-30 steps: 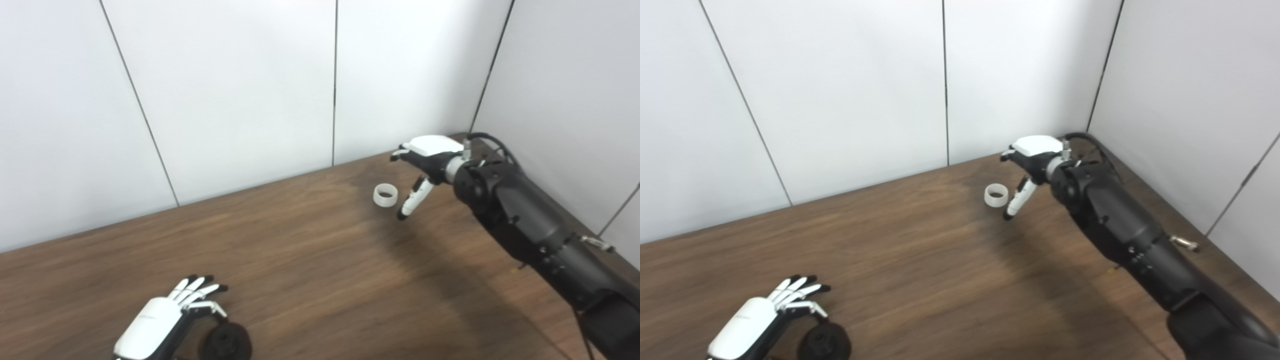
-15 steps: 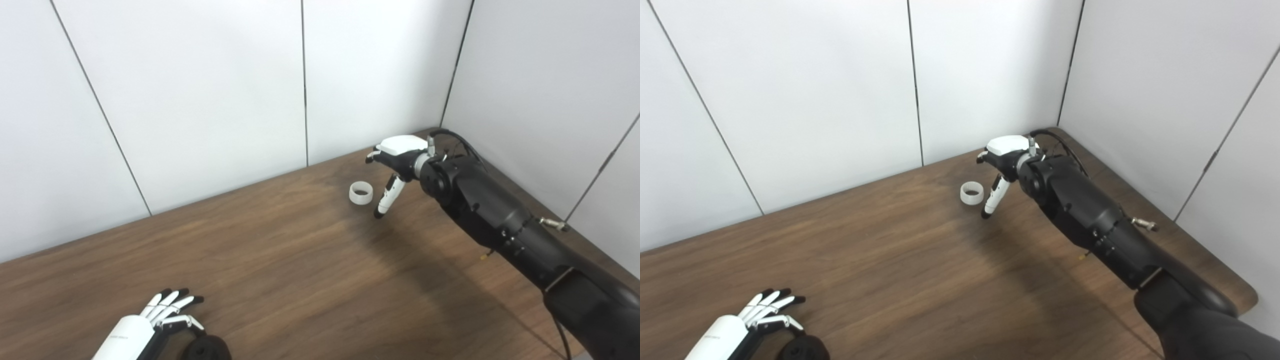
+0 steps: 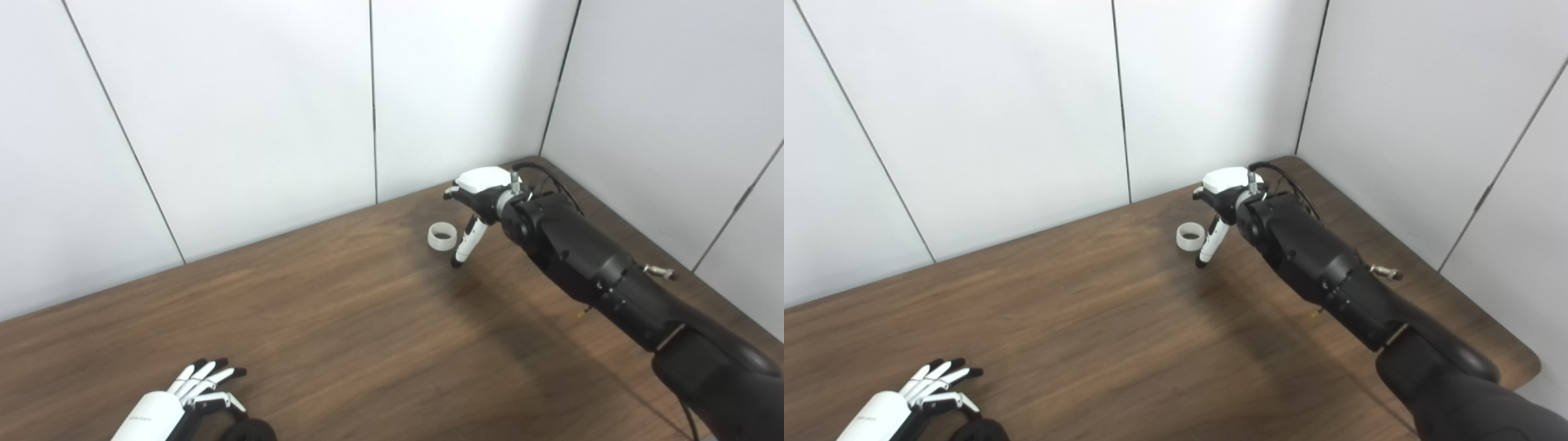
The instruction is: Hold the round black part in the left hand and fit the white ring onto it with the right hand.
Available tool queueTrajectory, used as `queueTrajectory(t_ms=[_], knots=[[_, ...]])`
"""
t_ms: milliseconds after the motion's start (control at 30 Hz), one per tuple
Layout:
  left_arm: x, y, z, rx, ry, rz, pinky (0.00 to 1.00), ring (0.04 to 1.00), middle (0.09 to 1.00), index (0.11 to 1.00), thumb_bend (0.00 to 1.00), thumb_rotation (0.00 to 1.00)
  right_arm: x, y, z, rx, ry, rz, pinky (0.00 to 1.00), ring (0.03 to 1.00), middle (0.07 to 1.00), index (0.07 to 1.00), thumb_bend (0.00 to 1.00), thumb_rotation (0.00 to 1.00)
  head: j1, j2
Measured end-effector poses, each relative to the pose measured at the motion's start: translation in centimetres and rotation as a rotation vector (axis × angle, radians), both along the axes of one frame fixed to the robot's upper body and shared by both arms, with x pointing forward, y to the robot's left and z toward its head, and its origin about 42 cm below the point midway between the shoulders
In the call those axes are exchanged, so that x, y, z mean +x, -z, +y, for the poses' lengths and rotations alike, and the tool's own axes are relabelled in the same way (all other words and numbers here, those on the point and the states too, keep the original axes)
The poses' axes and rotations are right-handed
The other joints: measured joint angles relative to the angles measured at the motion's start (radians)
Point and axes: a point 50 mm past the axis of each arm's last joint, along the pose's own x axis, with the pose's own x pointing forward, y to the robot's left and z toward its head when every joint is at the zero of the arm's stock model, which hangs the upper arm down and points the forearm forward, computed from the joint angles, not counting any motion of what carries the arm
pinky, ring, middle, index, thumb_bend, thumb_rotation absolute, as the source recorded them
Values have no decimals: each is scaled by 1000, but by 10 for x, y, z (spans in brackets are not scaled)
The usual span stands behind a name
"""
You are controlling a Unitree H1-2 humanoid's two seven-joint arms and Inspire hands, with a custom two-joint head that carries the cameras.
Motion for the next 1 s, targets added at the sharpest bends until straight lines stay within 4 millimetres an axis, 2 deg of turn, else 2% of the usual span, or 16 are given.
queueTrajectory(t_ms=[367, 733, 1000], knots=[[-4, -1, 2, 2, -5, 7, 1000, 961, 884, 481, 515, 48, 3, 11, 11, -10, -11, -7, 1000, 1000, 1000, 925, 1000, 467, 9, -2], [-13, -1, 6, 5, -9, 12, 1000, 967, 887, 482, 514, 48, 5, 15, 15, -6, -14, -17, 991, 1000, 1000, 917, 1000, 455, 20, 15], [-19, -2, 8, 6, -15, 20, 1000, 967, 887, 482, 514, 49, 8, 27, 21, -3, -26, -4, 977, 1000, 1000, 915, 1000, 473, 25, 25]])
